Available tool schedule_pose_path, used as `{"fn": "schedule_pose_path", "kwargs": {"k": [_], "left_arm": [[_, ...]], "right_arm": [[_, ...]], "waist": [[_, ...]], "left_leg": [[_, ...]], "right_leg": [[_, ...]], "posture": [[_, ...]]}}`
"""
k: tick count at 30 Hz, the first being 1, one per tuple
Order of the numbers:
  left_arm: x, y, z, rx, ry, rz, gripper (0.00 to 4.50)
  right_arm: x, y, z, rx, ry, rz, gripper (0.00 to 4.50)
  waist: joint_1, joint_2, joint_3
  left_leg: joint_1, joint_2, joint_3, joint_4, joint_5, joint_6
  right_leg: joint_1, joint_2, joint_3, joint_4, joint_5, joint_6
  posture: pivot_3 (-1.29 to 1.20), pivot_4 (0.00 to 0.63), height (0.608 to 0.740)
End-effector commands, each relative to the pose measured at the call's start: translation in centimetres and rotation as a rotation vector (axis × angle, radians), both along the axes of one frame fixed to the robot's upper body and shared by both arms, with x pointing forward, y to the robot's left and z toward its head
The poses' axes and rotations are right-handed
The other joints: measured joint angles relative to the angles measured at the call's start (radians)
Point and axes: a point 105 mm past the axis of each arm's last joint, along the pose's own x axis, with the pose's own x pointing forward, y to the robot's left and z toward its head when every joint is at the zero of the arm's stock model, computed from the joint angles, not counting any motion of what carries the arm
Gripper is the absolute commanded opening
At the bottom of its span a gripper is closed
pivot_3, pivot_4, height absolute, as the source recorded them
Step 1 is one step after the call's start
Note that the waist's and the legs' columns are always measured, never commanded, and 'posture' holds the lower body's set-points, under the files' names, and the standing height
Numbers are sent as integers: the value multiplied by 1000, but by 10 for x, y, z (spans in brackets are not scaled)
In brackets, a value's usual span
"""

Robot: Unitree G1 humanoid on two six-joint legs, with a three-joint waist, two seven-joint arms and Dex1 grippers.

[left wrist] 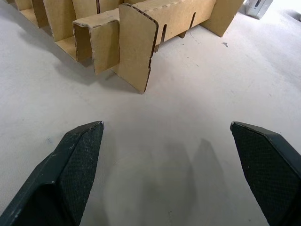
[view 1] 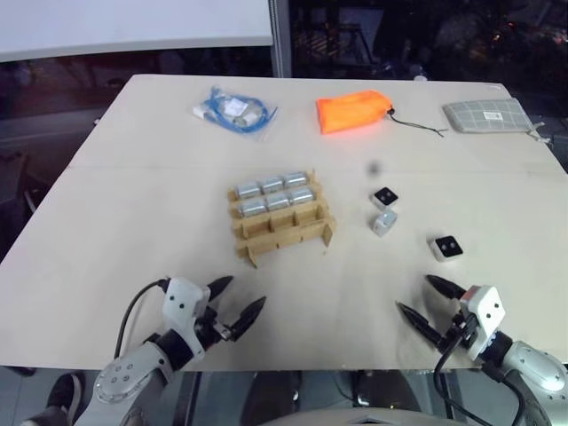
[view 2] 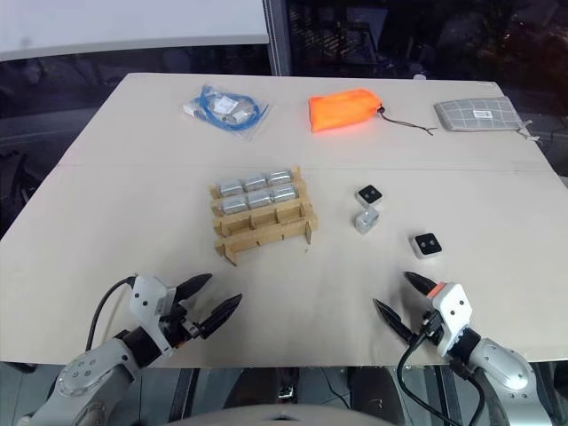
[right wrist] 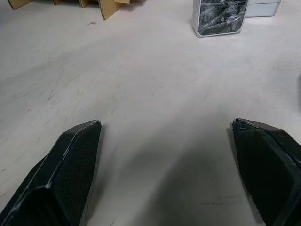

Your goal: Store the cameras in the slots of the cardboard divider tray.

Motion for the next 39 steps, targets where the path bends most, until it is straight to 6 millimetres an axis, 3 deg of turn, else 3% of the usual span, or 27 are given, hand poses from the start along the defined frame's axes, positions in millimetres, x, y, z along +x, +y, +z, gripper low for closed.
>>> {"fn": "schedule_pose_path", "kwargs": {"k": [1, 9, 23, 27, 34, 39], "left_arm": [[-2, 2, 3, -5, -27, -21, 4500], [-7, 12, -12, -1, -31, -38, 4500], [-10, 17, -21, -1, -42, -60, 4500], [-9, 14, -14, -7, -73, -84, 4500], [-10, -1, 20, -109, -153, -202, 4500], [-17, -7, 39, -130, -160, -327, 4500]], "right_arm": [[1, -4, 9, -4, -41, 2, 4435], [1, -4, 9, -4, -46, 14, 4435], [1, 0, 9, 3, -53, 18, 4435], [2, 0, 10, 7, -62, 14, 4435], [4, -3, 23, 38, -129, 6, 4435], [14, -20, 39, 41, -207, -75, 4435]], "waist": [[0, 0, 0], [0, 0, 0], [-3, 3, -2], [-3, 3, -3], [-1, 2, -3], [-1, 2, -3]], "left_leg": [[0, 0, 0, 0, 0, 0], [1, 0, 0, 0, 0, 0], [2, 1, 1, 0, 0, 0], [2, 1, 2, 0, 0, 0], [2, 1, 2, 0, 0, 0], [2, 1, 1, 1, 0, 0]], "right_leg": [[0, 0, 0, 0, 0, 0], [1, 1, 0, 0, 0, 0], [1, 2, 1, 0, 0, 0], [1, 2, 1, 0, 0, 0], [1, 2, 1, 0, 0, 0], [1, 2, 1, 1, 0, 0]], "posture": [[0, 150, 740], [0, 150, 740], [0, 150, 740], [0, 150, 740], [0, 150, 740], [0, 150, 740]]}}
